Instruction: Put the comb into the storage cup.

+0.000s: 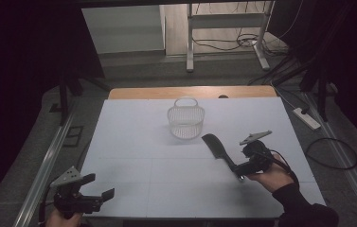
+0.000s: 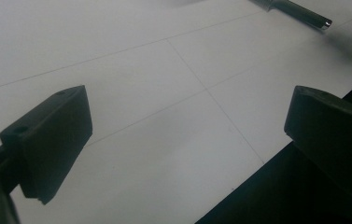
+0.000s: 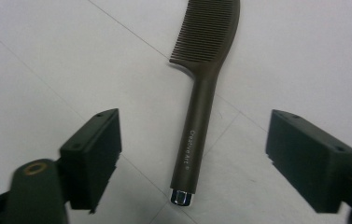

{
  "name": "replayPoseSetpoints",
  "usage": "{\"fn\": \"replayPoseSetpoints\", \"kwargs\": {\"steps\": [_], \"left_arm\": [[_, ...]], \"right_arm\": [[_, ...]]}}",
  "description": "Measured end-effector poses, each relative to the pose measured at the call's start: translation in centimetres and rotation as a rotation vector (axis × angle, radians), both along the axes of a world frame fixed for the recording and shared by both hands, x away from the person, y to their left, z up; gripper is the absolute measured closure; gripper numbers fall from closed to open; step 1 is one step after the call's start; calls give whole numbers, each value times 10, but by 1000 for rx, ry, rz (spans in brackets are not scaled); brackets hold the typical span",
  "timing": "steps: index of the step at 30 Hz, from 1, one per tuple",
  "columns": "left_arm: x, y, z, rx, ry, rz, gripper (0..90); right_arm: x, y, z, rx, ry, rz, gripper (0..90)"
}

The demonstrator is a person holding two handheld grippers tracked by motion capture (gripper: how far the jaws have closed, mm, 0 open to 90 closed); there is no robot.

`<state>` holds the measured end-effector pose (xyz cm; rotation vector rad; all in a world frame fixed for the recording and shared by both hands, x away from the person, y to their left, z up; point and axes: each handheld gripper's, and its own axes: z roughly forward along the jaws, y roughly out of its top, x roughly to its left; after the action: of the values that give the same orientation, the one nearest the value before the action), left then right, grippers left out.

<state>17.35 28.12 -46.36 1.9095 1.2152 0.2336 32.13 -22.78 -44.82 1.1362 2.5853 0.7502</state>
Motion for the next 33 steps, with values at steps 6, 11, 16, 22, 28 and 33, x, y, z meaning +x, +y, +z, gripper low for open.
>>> {"fn": "replayPoseSetpoints", "kwargs": {"steps": [6, 11, 16, 22, 28, 33], "left_arm": [[0, 0, 0, 1, 2, 0, 21], [0, 0, 0, 1, 2, 0, 21], [0, 0, 0, -1, 4, 0, 21], [0, 0, 0, -2, 6, 0, 22], [0, 0, 0, -2, 5, 0, 22], [0, 0, 0, -2, 5, 0, 22]], "right_arm": [[1, 3, 1, -4, 2, 6, 71], [4, 9, -2, -14, -1, 9, 2], [6, 14, -5, -8, -7, 25, 0], [10, 17, -7, -18, 8, 13, 0], [16, 19, -16, -53, 30, 12, 0], [21, 20, -25, -75, 46, -3, 0]]}}
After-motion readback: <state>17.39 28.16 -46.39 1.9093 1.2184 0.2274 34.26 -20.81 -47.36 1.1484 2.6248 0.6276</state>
